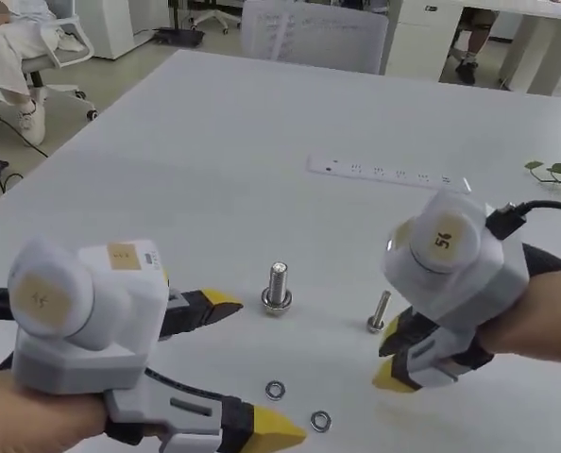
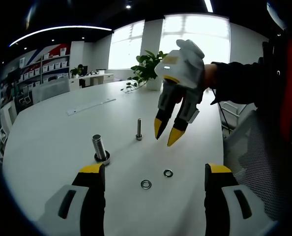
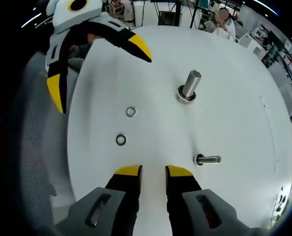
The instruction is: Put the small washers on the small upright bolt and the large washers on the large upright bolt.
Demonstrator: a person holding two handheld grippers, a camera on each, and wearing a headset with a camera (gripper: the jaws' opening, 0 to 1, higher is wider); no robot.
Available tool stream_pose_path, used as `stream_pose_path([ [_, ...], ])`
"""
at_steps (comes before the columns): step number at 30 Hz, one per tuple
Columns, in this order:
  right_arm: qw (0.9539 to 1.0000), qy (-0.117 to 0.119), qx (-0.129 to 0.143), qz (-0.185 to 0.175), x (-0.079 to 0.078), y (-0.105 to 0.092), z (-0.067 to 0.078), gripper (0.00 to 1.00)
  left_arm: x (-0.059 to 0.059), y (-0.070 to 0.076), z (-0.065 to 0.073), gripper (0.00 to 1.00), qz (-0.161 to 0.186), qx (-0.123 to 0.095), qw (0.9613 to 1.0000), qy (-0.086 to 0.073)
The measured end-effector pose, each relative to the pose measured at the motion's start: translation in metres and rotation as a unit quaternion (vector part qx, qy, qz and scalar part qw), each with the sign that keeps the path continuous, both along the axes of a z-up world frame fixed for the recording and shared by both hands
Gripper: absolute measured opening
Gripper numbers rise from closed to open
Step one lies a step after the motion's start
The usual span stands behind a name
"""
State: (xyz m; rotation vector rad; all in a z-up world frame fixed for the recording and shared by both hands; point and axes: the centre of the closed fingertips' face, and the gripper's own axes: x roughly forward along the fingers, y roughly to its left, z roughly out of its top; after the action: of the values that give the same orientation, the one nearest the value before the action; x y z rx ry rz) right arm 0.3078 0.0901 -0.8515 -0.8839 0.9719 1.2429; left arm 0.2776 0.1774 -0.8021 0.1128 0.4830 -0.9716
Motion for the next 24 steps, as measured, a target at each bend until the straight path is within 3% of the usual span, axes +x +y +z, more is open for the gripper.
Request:
stream_pose_path([
  [18, 0.9978, 0.025, -0.006, 0.062, -0.038, 0.035, -0.015, 0.20, -0.002, 0.000, 0.004, 0.83, -0.002, -0.001, 1.0000, -0.008],
  [24, 0.9969, 0.032, -0.011, 0.071, -0.042, 0.039, -0.022, 0.20, -0.002, 0.001, 0.005, 0.83, 0.000, -0.003, 0.9999, -0.011],
])
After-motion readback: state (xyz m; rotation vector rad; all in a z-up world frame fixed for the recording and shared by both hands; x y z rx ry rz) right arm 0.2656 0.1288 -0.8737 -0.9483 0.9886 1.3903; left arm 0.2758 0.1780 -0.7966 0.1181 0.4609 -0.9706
